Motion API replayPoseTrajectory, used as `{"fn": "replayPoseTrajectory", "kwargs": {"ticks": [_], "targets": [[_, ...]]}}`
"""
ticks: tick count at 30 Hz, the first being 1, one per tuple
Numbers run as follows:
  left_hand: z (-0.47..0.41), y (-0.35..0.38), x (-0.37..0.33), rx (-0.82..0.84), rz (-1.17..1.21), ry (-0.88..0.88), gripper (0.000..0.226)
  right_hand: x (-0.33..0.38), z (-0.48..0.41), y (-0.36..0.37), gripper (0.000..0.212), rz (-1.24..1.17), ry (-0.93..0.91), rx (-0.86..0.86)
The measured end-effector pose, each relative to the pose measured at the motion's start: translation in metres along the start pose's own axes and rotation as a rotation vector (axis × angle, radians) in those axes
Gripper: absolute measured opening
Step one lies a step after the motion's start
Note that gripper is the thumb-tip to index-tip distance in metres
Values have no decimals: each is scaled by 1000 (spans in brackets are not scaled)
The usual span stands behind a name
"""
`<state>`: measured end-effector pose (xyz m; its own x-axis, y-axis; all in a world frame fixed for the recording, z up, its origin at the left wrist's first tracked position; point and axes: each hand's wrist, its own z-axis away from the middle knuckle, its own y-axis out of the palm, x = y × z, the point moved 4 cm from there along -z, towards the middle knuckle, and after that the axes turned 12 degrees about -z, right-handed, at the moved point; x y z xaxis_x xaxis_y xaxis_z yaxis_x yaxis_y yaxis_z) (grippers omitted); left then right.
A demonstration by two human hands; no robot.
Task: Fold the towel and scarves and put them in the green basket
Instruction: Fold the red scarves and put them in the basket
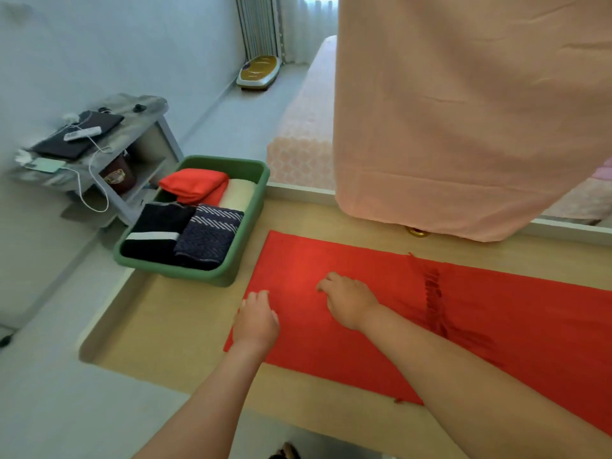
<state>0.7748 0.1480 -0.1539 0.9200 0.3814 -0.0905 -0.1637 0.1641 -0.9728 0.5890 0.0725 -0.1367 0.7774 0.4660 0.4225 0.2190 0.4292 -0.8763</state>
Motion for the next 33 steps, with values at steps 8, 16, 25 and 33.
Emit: {"fn": "replayPoseTrajectory", "kwargs": {"ticks": [8, 16, 25, 33], "targets": [[-42, 9, 71, 188, -134, -115, 33, 75, -130, 8, 54, 210, -66, 85], [-57, 18, 88, 261, -91, -57, 24, 95, -195, 36, 55, 579, -159, 192], [-37, 0, 66, 319, 296, 56, 7, 81, -156, -1, 35, 700, -132, 166], [-21, -28, -40, 497, 335, 392, 17, -16, -56, -84, 23, 404, -6, 52]]}}
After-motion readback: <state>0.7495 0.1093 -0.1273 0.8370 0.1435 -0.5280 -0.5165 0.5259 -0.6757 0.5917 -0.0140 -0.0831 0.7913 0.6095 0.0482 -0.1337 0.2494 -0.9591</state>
